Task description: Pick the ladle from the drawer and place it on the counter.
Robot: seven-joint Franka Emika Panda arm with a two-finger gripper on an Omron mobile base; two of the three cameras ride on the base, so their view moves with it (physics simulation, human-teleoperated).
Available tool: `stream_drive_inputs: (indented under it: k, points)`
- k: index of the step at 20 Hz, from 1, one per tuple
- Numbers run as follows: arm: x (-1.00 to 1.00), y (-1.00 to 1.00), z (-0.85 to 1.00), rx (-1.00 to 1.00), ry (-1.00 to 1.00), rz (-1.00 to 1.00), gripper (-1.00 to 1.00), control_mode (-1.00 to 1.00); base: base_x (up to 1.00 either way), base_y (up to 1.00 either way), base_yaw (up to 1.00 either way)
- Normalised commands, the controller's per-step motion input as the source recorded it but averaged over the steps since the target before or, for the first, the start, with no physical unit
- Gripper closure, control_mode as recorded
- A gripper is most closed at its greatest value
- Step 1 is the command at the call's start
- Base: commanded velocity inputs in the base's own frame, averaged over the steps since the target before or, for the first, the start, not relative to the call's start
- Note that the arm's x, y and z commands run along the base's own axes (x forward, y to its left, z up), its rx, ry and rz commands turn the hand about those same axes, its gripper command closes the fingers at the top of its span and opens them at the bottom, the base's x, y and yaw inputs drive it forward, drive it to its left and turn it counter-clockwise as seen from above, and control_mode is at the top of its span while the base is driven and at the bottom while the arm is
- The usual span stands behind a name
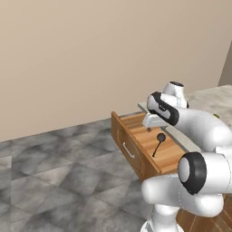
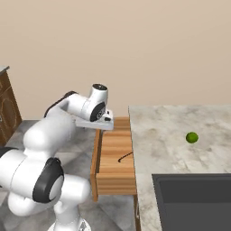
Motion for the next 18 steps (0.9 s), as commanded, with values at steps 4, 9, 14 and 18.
stream_drive_inputs:
  k: [4, 9, 14, 18]
  points:
    - [0.01, 0.0, -0.8, 0.01, 0.0, -0.16, -1.0, -1.0, 0.0, 0.0, 0.0]
    - [0.17, -0.05, -0.68, 0.01, 0.0, -0.05, -1.0, -1.0, 0.0, 0.0, 0.0]
    - [0.32, -0.04, -0.64, 0.01, 0.0, 0.0, -1.0, -1.0, 0.0, 0.0, 0.0]
    - [0.33, -0.01, -0.61, 0.0, 0.0, 0.0, -1.0, -1.0, 0.0, 0.0, 0.0]
